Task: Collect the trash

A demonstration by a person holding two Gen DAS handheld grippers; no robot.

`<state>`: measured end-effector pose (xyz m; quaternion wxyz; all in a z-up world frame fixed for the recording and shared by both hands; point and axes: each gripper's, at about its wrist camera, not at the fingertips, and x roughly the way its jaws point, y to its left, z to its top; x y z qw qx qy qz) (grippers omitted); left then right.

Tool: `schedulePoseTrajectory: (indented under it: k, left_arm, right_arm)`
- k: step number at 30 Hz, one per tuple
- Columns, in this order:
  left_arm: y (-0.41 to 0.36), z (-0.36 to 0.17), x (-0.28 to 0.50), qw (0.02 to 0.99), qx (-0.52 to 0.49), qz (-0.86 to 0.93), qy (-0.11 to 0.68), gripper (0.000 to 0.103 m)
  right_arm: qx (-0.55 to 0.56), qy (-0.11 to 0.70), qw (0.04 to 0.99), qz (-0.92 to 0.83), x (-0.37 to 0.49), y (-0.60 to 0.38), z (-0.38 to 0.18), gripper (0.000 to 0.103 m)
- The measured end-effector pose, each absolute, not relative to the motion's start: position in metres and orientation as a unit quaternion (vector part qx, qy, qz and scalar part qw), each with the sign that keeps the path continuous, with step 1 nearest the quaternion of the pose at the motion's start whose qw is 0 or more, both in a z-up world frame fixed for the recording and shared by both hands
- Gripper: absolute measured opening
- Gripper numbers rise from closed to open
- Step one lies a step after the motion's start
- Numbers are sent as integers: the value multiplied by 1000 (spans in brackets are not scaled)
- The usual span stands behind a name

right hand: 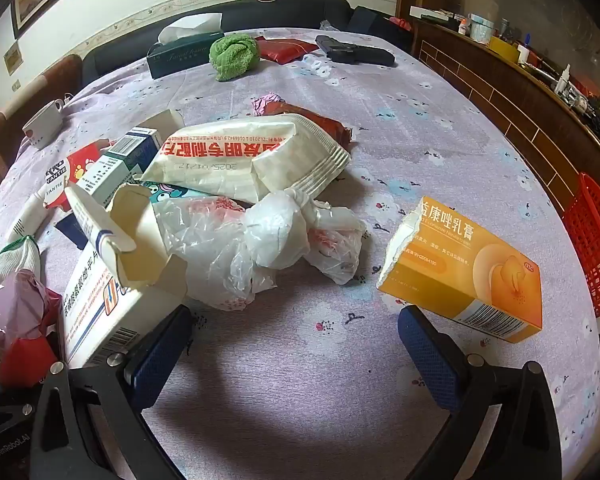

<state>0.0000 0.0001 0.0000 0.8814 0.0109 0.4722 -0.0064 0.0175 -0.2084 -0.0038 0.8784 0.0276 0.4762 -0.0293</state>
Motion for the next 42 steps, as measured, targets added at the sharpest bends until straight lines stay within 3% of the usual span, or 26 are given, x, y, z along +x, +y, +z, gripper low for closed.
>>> schedulePoseTrajectory:
  k: [11, 25, 31, 42]
  left_arm:
    - [-3, -1, -2, 883, 6, 5, 470, 103]
    - [-1, 48, -75, 937, 18, 15, 349, 103]
    - [-4, 63, -110, 954, -44, 16, 297, 103]
    - [-41, 75, -153, 968, -31, 26, 249, 103]
  right_arm:
    - [27, 476, 879, -29, 17, -209, -4, 103]
    - [15, 500, 866, 17, 12, -217, -2, 103]
    - [12, 441, 896, 56, -35, -230, 27, 103]
    - [0, 279, 960, 12, -128, -262, 73, 103]
